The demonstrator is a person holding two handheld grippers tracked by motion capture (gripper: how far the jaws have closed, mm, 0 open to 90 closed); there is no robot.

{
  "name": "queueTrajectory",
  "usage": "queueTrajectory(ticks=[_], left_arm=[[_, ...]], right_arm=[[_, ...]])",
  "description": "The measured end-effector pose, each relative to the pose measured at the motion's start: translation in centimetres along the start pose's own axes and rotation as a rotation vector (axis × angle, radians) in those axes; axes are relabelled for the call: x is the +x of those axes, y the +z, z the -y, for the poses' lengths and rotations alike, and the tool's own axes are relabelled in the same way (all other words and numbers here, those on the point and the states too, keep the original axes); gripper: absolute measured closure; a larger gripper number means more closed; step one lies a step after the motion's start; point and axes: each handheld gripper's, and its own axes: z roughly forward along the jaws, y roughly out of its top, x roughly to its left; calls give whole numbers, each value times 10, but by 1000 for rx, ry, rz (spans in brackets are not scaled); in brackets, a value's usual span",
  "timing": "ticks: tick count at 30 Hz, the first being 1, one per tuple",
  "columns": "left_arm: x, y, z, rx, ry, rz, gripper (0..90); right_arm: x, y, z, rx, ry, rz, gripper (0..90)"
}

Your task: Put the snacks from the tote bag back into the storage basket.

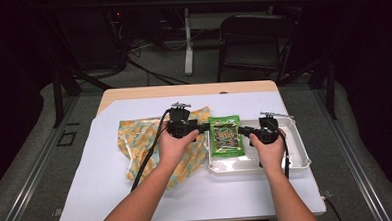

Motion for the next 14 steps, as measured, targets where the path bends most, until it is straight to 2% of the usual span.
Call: queueTrajectory(ticks=[3, 9, 14], left_arm=[[2, -3, 0, 0, 0, -3, 418], [5, -12, 1, -20, -3, -6, 418], [12, -29, 3, -31, 3, -13, 416]], right_arm=[[4, -3, -2, -19, -12, -4, 605], [14, -6, -3, -14, -52, -20, 588], [17, -7, -3, -4, -72, -33, 565]])
